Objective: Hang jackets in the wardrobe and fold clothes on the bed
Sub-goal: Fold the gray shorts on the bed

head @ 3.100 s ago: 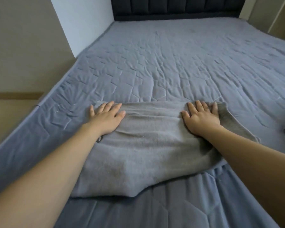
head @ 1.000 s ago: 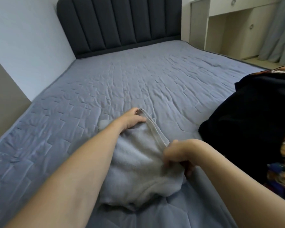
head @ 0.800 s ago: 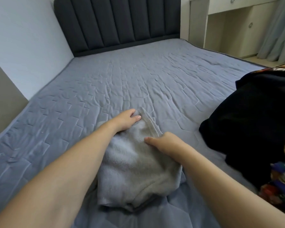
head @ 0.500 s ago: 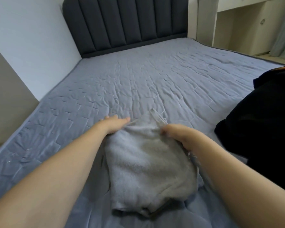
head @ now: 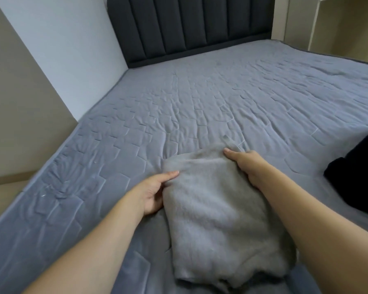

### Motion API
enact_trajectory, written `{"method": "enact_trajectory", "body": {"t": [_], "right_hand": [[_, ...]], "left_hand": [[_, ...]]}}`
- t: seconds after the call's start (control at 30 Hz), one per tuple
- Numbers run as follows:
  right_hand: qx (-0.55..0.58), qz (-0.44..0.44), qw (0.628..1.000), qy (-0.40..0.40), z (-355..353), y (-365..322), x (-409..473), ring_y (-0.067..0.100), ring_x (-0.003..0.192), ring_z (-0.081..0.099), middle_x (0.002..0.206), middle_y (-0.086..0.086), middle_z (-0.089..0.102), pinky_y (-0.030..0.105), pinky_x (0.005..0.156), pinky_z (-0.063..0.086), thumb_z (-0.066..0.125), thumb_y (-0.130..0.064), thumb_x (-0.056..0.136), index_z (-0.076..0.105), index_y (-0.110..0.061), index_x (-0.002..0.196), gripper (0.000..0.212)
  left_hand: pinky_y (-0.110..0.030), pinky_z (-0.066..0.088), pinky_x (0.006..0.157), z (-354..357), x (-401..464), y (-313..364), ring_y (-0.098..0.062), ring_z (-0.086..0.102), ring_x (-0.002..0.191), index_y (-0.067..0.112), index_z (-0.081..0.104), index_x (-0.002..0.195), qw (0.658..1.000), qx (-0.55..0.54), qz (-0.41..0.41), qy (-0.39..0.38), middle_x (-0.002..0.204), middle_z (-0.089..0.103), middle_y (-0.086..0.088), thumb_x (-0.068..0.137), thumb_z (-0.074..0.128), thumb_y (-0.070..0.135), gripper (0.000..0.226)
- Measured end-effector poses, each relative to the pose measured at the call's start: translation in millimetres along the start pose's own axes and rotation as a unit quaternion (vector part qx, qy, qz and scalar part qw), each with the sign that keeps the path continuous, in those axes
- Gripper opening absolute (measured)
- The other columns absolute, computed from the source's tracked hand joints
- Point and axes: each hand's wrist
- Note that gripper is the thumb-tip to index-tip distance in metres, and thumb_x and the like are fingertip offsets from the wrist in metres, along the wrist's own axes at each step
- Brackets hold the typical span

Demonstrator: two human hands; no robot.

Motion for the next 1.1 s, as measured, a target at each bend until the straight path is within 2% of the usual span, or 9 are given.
{"method": "enact_trajectory", "body": {"t": [0.17,0.33,0.43,0.53,0.6,0.8,0.9,1.0,1.1], "right_hand": [[0.066,-0.01,0.997,-0.047,5.6,-52.1,-20.3,0.028,0.082,0.069,0.102,0.012,0.069,0.03,0.053,0.054,0.077,-0.044,0.079,0.057,-0.008,0.121,0.059],[0.174,-0.074,0.98,-0.065,35.5,-181.9,-72.6,0.022,0.077,0.071,0.1,0.008,0.07,0.034,0.058,0.057,0.07,-0.032,0.089,0.057,-0.015,0.11,0.03],[0.175,-0.116,0.973,-0.096,61.6,-294.1,-124.9,0.014,0.072,0.071,0.099,0.005,0.069,0.028,0.054,0.056,0.067,-0.027,0.091,0.055,-0.018,0.105,0.021],[0.144,-0.182,0.962,-0.144,93.0,-437.0,-192.7,0.013,0.078,0.069,0.104,0.005,0.068,0.025,0.057,0.056,0.066,-0.026,0.092,0.053,-0.017,0.115,0.028],[0.124,-0.222,0.952,-0.173,120.3,-538.8,-247.5,0.013,0.083,0.068,0.103,0.003,0.067,0.027,0.063,0.057,0.064,-0.026,0.092,0.053,-0.019,0.115,0.026],[0.112,-0.279,0.908,-0.292,231.7,-774.3,-433.8,0.016,0.09,0.07,0.105,0.001,0.07,0.03,0.068,0.058,0.066,-0.045,0.087,0.058,-0.021,0.117,0.039],[0.104,-0.328,0.881,-0.325,302.7,-834.2,-521.1,0.017,0.099,0.066,0.109,0.001,0.067,0.036,0.085,0.057,0.06,-0.049,0.091,0.056,-0.021,0.114,0.037],[0.116,-0.369,0.851,-0.356,383.0,-859.0,-603.0,0.014,0.101,0.062,0.106,-0.003,0.064,0.038,0.095,0.052,0.058,-0.043,0.094,0.055,-0.027,0.102,0.018],[0.101,-0.396,0.814,-0.411,472.1,-854.2,-673.7,0.017,0.099,0.064,0.103,0.0,0.066,0.038,0.09,0.054,0.059,-0.041,0.094,0.056,-0.027,0.095,0.015]], "left_hand": [[-0.035,0.053,0.062,17.9,-7.6,45.9,-0.024,0.071,0.072,0.006,0.068,0.1,0.998,0.038,-0.003,0.057,0.078,0.075,-0.011,0.09,0.066,0.027,0.023],[-0.043,0.059,0.072,16.3,-74.7,181.6,-0.027,0.073,0.089,0.011,0.066,0.116,0.982,-0.038,0.164,0.091,0.106,0.073,-0.014,0.088,0.068,0.041,0.041],[-0.048,0.059,0.078,4.4,-148.3,288.8,-0.029,0.071,0.095,0.016,0.067,0.11,0.942,-0.057,0.292,0.154,0.105,0.074,-0.01,0.089,0.07,0.038,0.03],[-0.036,0.058,0.08,-11.1,-244.6,408.8,-0.018,0.071,0.095,0.027,0.069,0.092,0.905,-0.012,0.361,0.226,0.096,0.074,0.004,0.088,0.067,0.048,0.021],[-0.024,0.056,0.071,-24.4,-320.4,492.6,-0.004,0.07,0.083,0.028,0.066,0.084,0.867,0.01,0.405,0.289,0.084,0.073,0.014,0.09,0.062,0.05,0.023],[-0.032,0.04,0.061,-87.9,-567.2,687.6,-0.014,0.044,0.066,0.017,0.048,0.069,0.745,-0.007,0.488,0.455,0.069,0.048,-0.004,0.092,0.061,0.047,0.04],[-0.032,0.046,0.068,-146.7,-675.7,726.2,-0.016,0.053,0.072,0.012,0.054,0.082,0.727,-0.012,0.473,0.498,0.079,0.056,-0.004,0.086,0.058,0.064,0.052],[-0.034,0.056,0.083,-217.8,-751.4,716.9,-0.015,0.066,0.092,0.019,0.062,0.103,0.751,-0.041,0.422,0.506,0.101,0.069,0.003,0.074,0.055,0.081,0.069],[-0.039,0.056,0.089,-299.7,-803.4,689.9,-0.019,0.069,0.098,0.026,0.065,0.115,0.748,-0.078,0.42,0.508,0.107,0.073,0.003,0.08,0.06,0.071,0.058]]}}
Point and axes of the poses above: each hand's wrist, its own x-axis towards the middle knuckle, its own z-axis out of the palm, y = z × x
